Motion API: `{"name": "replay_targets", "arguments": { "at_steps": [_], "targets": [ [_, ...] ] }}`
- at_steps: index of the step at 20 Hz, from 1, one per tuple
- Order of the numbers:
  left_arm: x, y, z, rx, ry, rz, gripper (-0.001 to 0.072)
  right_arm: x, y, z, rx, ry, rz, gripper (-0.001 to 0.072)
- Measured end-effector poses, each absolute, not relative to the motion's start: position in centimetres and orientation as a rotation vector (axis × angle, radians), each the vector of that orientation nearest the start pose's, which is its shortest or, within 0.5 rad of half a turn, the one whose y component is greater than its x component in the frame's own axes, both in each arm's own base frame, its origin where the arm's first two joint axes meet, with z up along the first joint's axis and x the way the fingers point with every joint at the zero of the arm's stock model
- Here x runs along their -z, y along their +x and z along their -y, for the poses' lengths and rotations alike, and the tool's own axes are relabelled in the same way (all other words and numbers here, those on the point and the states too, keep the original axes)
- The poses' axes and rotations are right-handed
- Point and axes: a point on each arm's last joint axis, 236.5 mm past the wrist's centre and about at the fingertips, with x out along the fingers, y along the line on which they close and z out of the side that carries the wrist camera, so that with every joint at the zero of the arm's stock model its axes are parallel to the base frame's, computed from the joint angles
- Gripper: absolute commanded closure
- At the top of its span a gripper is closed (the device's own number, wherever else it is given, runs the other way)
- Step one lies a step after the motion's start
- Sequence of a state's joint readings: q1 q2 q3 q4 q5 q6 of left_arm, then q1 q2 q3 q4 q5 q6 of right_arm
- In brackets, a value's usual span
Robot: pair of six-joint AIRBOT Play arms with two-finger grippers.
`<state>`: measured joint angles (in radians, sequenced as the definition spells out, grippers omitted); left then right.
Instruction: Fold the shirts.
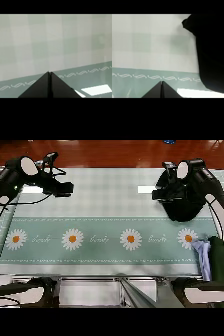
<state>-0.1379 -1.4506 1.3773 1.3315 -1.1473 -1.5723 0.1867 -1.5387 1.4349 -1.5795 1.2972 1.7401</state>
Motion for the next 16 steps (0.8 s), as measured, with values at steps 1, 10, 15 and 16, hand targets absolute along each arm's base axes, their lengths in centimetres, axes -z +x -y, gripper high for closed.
{"name": "replay_targets", "arguments": {
  "at_steps": [1, 10, 15, 16],
  "targets": [
    [-2.5, 43.5, 11.2, 0.247, -0.139, -1.211, 0.0692, 0.9, 41.8, -7.7, -0.033, 0.004, -1.390, 0.0690],
    [-3.3, 47.3, 11.2, 0.228, -0.161, -1.057, 0.0652, -1.7, 48.7, -3.2, 0.112, -0.121, -1.080, 0.0297],
    [-1.8, 48.4, 9.6, 0.190, -0.125, -1.053, 0.0203, -3.1, 48.9, 7.8, 0.364, -0.176, -1.045, 0.0298],
    [-1.5, 48.6, 9.0, 0.171, -0.128, -1.057, 0.0203, -2.8, 48.5, 9.9, 0.403, -0.117, -1.050, 0.0298]
  ]
}}
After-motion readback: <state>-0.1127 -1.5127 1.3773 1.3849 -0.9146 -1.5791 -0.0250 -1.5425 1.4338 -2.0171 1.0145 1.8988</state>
